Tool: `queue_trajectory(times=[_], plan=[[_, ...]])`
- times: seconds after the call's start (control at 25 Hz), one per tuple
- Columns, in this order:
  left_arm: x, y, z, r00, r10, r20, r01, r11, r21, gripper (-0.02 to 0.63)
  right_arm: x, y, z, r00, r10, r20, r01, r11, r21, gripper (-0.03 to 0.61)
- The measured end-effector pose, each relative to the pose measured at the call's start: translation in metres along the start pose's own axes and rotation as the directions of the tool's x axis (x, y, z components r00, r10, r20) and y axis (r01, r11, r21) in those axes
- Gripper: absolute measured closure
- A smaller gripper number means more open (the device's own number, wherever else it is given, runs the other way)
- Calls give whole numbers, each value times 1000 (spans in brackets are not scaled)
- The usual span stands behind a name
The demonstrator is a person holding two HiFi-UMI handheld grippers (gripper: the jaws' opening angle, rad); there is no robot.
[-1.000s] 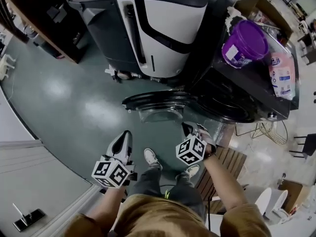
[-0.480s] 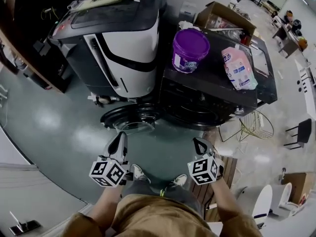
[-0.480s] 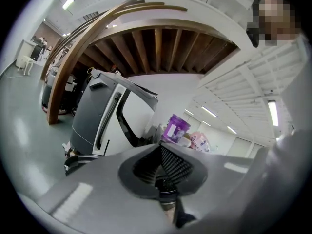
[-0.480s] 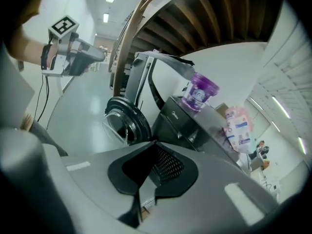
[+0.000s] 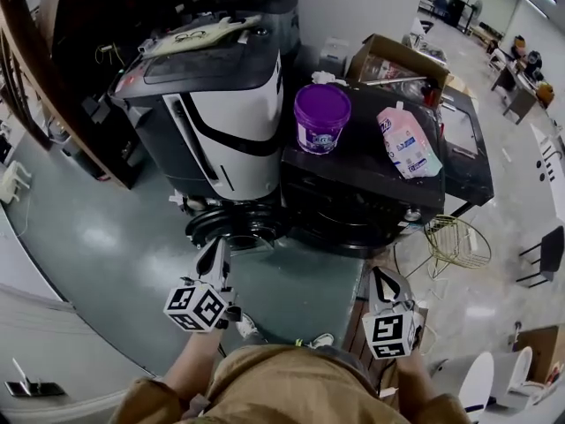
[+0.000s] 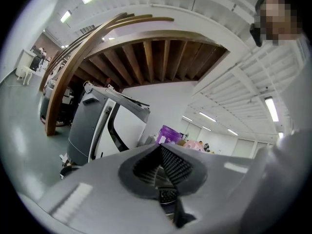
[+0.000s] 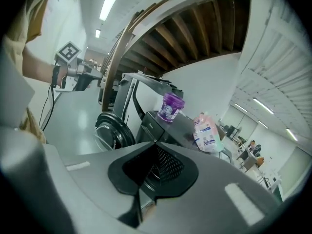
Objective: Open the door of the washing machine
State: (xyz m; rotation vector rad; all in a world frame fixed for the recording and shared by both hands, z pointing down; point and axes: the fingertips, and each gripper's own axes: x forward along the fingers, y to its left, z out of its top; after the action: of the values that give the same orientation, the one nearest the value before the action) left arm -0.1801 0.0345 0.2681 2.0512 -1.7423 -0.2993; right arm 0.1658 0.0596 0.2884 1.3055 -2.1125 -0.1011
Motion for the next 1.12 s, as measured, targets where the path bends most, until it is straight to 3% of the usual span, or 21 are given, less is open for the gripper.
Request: queue_trajectory(times=[0.32, 0.52, 0.76, 1.12], plan=[[-16, 2, 20, 996, 64, 65, -65, 998, 11, 554, -48, -55, 40, 985, -110, 136, 111, 994, -3, 574], [-26, 14, 34, 991, 99, 91, -100, 995, 15, 554, -71, -71, 55, 965, -187, 182, 181, 982, 49, 574], [-26, 30, 45, 989, 116, 95, -118, 993, 22, 554, -76, -66, 64, 955, -228, 192, 215, 973, 85, 574], [-13, 39, 46, 996, 75, 56, -77, 997, 32, 554, -62, -46, 85, 947, -242, 210, 227, 969, 93, 574]])
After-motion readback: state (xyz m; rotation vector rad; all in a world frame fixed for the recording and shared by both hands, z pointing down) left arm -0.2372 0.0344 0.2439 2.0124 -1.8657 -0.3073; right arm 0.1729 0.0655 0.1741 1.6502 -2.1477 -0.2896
